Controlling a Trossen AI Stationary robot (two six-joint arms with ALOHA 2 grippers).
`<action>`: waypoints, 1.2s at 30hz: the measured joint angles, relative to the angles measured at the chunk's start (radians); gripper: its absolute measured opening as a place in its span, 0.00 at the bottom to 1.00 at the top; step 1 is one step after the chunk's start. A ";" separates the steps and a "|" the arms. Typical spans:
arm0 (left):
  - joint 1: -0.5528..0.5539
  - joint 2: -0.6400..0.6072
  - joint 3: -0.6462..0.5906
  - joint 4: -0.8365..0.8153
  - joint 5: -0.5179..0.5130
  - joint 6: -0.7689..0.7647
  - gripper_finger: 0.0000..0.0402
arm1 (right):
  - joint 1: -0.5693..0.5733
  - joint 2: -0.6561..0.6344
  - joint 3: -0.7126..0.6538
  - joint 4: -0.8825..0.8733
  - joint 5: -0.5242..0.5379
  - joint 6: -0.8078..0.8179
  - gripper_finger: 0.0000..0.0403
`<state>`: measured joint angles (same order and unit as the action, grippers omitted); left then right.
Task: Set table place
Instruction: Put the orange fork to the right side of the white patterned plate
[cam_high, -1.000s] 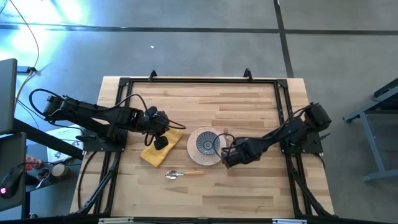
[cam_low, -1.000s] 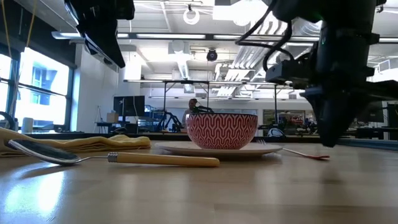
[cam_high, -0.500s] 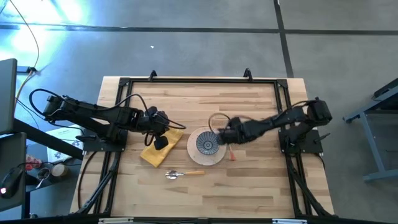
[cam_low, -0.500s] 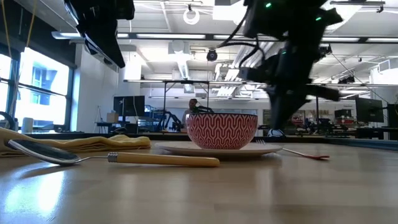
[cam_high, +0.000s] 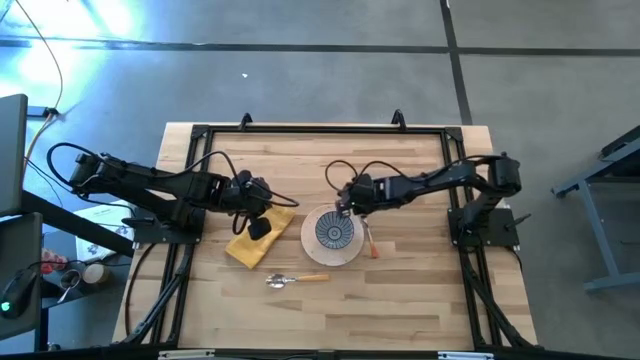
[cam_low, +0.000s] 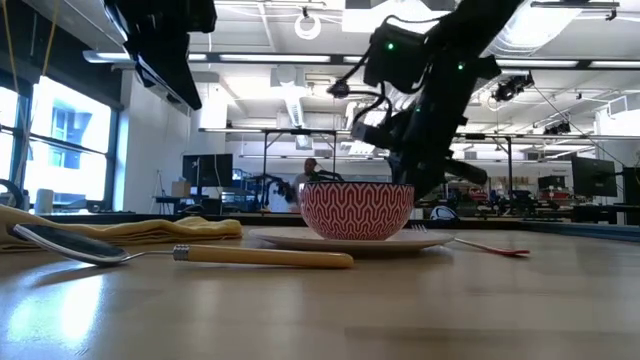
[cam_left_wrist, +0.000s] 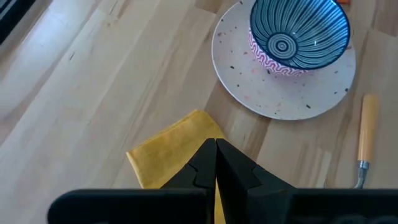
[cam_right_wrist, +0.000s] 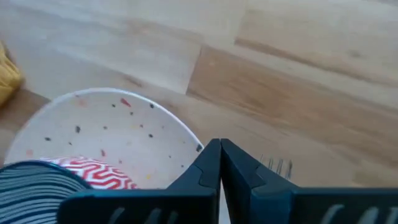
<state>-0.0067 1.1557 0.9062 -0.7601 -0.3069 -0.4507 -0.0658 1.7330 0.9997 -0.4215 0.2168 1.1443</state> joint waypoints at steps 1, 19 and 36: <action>0.000 0.000 0.000 0.000 0.000 -0.001 0.00 | -0.001 0.011 0.000 0.006 -0.009 0.000 0.00; 0.000 0.000 0.000 0.000 -0.001 -0.016 0.00 | -0.002 0.050 0.000 -0.080 -0.046 -0.020 0.00; 0.000 0.000 0.000 -0.026 0.003 0.000 0.00 | 0.003 -0.009 0.000 -0.088 -0.050 -0.053 0.00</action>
<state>-0.0067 1.1557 0.9062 -0.7864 -0.3040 -0.4510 -0.0623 1.7237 0.9993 -0.5095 0.1667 1.0913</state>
